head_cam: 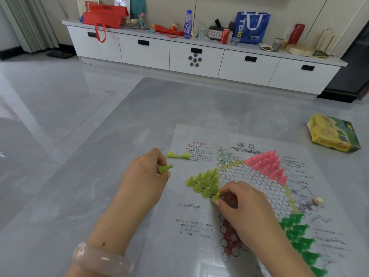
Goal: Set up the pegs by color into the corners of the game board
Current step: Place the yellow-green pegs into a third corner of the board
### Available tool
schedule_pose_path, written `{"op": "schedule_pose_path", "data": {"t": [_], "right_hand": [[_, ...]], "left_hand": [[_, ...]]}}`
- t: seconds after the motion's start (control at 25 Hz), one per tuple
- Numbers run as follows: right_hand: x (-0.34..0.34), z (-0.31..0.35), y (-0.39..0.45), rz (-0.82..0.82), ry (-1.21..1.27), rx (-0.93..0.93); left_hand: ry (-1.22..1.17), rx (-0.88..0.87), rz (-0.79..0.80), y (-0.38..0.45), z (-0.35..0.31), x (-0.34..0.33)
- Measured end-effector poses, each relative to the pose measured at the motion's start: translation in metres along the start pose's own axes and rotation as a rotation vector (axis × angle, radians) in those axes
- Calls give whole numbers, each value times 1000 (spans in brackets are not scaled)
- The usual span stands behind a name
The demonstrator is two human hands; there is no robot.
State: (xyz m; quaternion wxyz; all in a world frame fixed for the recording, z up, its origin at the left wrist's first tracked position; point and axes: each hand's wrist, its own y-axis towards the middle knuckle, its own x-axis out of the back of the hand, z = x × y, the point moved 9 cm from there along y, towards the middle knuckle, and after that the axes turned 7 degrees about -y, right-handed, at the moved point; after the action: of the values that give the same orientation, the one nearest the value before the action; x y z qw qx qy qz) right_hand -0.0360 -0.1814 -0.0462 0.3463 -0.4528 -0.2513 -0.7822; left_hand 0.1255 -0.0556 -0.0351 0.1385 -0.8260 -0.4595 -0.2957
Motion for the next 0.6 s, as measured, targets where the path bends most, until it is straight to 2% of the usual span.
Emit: {"op": "schedule_pose_path", "data": {"t": [0.6], "right_hand": [[-6,0,1,5,-42,17]], "left_hand": [[0,9,20,-3,-5,2]]}}
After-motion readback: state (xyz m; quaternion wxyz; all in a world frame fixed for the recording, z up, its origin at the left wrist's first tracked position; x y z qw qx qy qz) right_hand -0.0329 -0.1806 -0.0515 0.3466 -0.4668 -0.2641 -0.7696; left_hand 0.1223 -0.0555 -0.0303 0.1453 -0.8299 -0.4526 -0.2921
